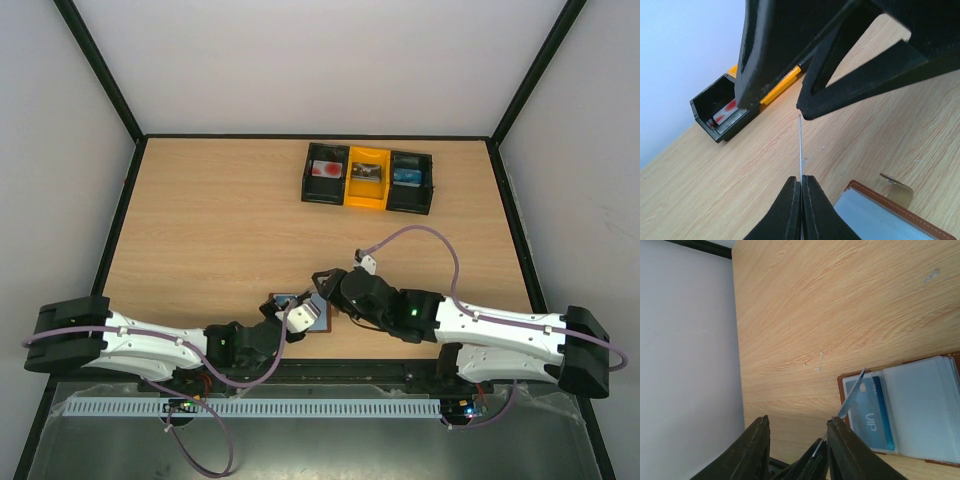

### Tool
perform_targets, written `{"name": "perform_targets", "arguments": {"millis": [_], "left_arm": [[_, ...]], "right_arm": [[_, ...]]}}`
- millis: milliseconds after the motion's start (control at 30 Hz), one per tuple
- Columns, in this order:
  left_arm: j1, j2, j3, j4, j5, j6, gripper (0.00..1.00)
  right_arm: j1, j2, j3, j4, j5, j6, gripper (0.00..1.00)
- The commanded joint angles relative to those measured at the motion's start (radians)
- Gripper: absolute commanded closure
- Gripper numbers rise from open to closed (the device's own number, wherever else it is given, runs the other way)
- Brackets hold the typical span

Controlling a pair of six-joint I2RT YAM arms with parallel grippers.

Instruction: Take the credit cards out of the card holder

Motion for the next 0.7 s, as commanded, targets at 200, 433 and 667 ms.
{"name": "perform_targets", "arguments": {"millis": [200,433,667], "left_arm": [[-0.018,0.005,0.024,0.056,-0.046,0.033,0.97],[-0.021,-0.004,0.005,0.088,-0.045,0.056,0.97],[-0.012,-0.052,-0.003,0.063,-0.067,-0.009,0.90]], "right_arm": [[-0.001,0.052,0.014,-0.012,-0.004,0.017,0.67],[-0.005,0.065,0.009,0.008,0.016,0.013,0.92],[-0.010,0.067,-0.020,0.069,0.034,-0.068,0.98]]}}
